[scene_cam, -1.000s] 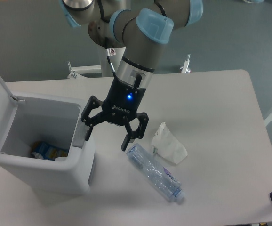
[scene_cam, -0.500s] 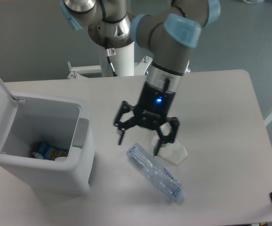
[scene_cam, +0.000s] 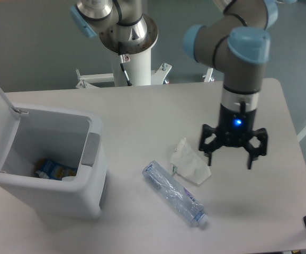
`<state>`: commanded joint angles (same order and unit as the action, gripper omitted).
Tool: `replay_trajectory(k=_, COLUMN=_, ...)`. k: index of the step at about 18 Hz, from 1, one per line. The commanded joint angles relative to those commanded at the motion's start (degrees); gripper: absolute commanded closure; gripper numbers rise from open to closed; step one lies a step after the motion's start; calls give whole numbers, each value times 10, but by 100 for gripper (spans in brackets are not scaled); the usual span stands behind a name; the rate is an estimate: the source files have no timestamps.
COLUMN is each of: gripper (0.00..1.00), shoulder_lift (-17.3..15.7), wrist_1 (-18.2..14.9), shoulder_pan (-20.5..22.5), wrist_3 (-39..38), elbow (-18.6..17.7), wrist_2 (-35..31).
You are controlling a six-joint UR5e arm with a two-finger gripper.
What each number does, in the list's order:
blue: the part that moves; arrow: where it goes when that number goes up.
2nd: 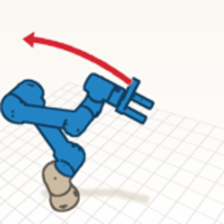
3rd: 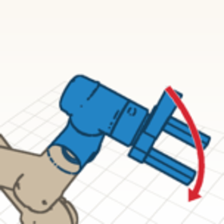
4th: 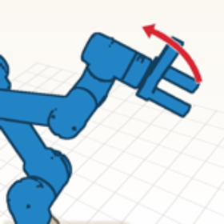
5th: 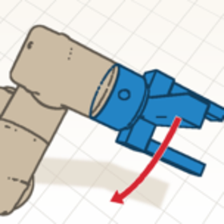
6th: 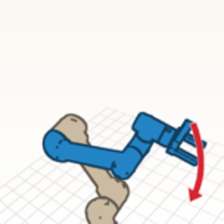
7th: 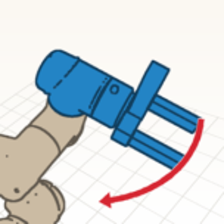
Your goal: Open the trash can
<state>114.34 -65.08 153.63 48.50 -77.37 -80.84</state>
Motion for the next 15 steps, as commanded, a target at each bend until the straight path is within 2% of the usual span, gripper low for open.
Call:
replay_trajectory(k=1, gripper=0, shoulder_lift=6, wrist_1=-31, shoulder_pan=0, wrist_3=23, elbow=16, wrist_2=-14)
replay_trajectory(k=2, gripper=0, shoulder_lift=8, wrist_1=-44, shoulder_pan=-1, wrist_3=43, elbow=22, wrist_2=-24)
replay_trajectory(k=7, gripper=0, shoulder_lift=8, wrist_1=-65, shoulder_pan=-4, wrist_3=76, elbow=16, wrist_2=-48)
replay_trajectory(k=15, gripper=0, shoulder_lift=10, wrist_1=-58, shoulder_pan=-11, wrist_3=127, elbow=9, wrist_2=-64)
